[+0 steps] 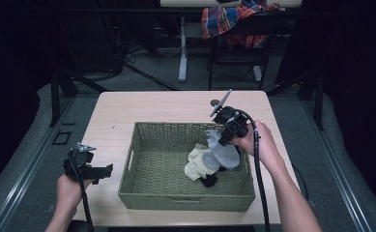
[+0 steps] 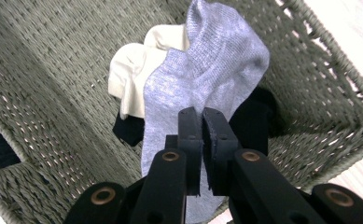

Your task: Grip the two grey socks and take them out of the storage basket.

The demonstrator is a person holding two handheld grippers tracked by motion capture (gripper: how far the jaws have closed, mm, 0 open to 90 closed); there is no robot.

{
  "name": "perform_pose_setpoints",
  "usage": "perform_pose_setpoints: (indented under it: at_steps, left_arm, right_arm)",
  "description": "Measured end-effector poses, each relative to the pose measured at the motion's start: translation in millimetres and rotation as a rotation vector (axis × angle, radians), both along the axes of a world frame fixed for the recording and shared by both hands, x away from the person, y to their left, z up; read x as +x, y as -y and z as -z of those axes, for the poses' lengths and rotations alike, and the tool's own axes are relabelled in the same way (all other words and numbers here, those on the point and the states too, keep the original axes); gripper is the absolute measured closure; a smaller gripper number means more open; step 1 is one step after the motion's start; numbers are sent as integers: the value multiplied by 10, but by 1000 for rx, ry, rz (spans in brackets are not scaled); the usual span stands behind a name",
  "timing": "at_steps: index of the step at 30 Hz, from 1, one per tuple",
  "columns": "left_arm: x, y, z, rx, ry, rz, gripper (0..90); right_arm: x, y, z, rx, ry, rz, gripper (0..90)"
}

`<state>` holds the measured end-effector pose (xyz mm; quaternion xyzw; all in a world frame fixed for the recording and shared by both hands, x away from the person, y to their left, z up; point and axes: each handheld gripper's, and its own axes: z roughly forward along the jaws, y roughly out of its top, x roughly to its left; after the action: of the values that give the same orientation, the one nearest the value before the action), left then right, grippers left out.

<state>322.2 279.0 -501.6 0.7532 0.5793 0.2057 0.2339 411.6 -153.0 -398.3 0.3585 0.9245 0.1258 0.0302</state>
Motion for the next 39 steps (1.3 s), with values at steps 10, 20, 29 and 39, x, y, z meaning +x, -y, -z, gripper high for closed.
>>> perform_pose_setpoints:
  at_steps: [10, 20, 29, 39]
  left_arm:
    - [-17, 12, -7, 1, 3, 5, 29]
    - [-13, 13, -2, 5, 1, 4, 29]
    - [-18, 7, -5, -1, 1, -1, 29]
    - [-23, 11, -9, 1, 5, 3, 29]
  right_arm:
    - [64, -44, -195, 7, 8, -2, 869]
    - [97, 42, -373, -17, 7, 20, 869]
    - [53, 197, -527, -27, 30, 40, 868]
    - [-52, 598, -628, -42, 48, 112, 867]
